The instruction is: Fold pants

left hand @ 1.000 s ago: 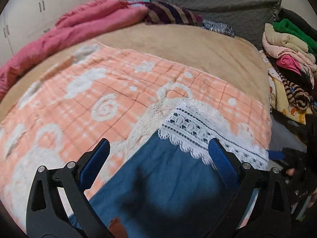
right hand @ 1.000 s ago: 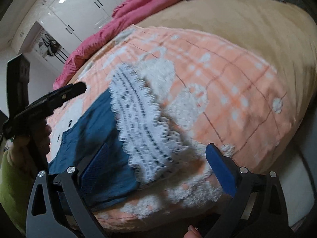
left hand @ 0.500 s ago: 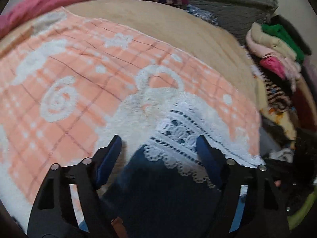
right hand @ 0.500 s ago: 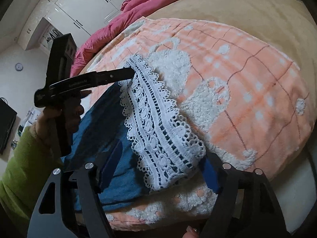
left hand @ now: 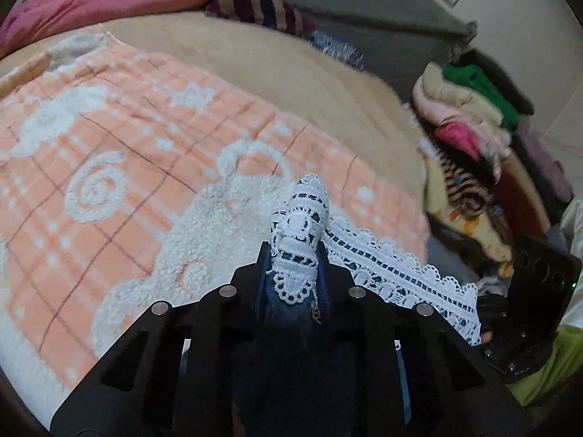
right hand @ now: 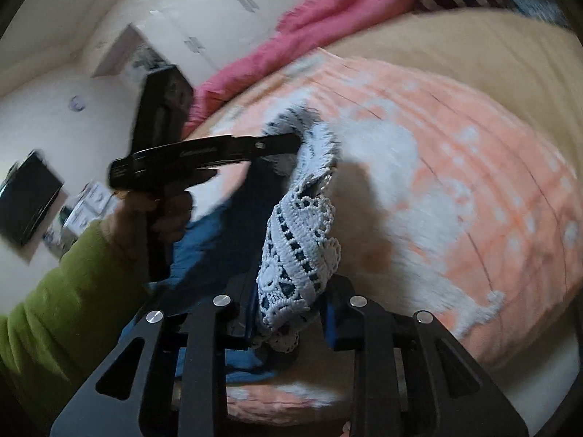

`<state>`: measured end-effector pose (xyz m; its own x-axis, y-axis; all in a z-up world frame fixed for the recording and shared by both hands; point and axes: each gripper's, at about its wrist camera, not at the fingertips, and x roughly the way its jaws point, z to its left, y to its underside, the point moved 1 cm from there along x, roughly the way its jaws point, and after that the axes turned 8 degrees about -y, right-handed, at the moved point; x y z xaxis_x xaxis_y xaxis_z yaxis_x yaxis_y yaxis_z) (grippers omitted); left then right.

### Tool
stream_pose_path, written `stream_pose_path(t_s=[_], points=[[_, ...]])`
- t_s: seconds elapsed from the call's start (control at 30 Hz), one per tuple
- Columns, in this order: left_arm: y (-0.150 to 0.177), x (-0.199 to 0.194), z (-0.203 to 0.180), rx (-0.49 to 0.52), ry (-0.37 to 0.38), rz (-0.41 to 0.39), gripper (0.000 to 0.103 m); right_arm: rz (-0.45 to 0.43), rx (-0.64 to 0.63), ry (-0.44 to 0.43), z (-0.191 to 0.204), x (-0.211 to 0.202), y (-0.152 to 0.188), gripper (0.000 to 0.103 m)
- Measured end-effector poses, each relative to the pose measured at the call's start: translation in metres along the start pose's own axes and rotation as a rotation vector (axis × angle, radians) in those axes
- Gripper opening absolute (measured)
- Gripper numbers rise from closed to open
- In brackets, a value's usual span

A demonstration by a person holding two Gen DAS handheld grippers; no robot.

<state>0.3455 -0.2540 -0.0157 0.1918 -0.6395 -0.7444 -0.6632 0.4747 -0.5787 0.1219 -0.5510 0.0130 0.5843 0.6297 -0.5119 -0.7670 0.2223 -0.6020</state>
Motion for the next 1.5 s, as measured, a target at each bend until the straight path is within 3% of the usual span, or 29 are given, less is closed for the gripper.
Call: stream_pose_path(t_s=[0.17,0.3,0.43,0.6,0.67,0.77,0.87,0.93,1.0,1.07,1.17,1.3,1.4,1.43,1.5], points=[[0.016,-0.06,0.007,-0.005,-0.01,-0.064,0.015,-0.017,-0.263,-0.018,0.061,0.006,0.008,0.025],[0.043,-0.109,0.021,-0.029,-0.05,-0.09,0.015,0.012,-0.433,-0.091,0.107,0.023,0.023,0.025],[0.083,-0.141,0.035,-0.071,-0.077,-0.094,0.015,0.1,-0.522,-0.186,0.142,0.05,0.042,0.025],[0.133,-0.157,0.061,-0.166,-0.125,-0.078,0.015,0.253,-0.649,-0.168,0.174,0.093,0.071,0.025],[0.148,-0.163,0.073,-0.239,-0.113,-0.084,0.02,0.314,-0.7,-0.134,0.181,0.108,0.083,0.025],[0.162,-0.174,0.087,-0.332,-0.08,-0.134,0.04,0.394,-0.769,-0.076,0.187,0.126,0.102,0.027],[0.164,-0.189,0.097,-0.403,-0.054,-0.176,0.056,0.414,-0.854,-0.046,0.194,0.132,0.115,0.033],[0.164,-0.195,0.101,-0.437,-0.021,-0.202,0.073,0.412,-0.905,-0.045,0.198,0.132,0.123,0.042],[0.164,-0.191,0.102,-0.451,-0.038,-0.179,0.075,0.409,-0.971,-0.062,0.203,0.13,0.132,0.051],[0.164,-0.18,0.103,-0.46,-0.1,-0.125,0.075,0.41,-1.012,-0.1,0.206,0.125,0.137,0.058],[0.172,-0.166,0.109,-0.491,-0.163,-0.05,0.075,0.379,-0.971,-0.18,0.204,0.11,0.125,0.063],[0.178,-0.159,0.116,-0.539,-0.156,-0.016,0.072,0.231,-0.719,-0.223,0.177,0.084,0.069,0.074],[0.18,-0.16,0.12,-0.559,-0.126,-0.023,0.058,0.175,-0.539,-0.097,0.143,0.085,0.009,0.075],[0.18,-0.16,0.122,-0.566,-0.108,-0.027,0.053,0.185,-0.501,-0.057,0.134,0.091,-0.008,0.076],[0.179,-0.158,0.123,-0.569,-0.089,-0.027,0.042,0.283,-0.43,0.024,0.113,0.119,-0.04,0.077]])
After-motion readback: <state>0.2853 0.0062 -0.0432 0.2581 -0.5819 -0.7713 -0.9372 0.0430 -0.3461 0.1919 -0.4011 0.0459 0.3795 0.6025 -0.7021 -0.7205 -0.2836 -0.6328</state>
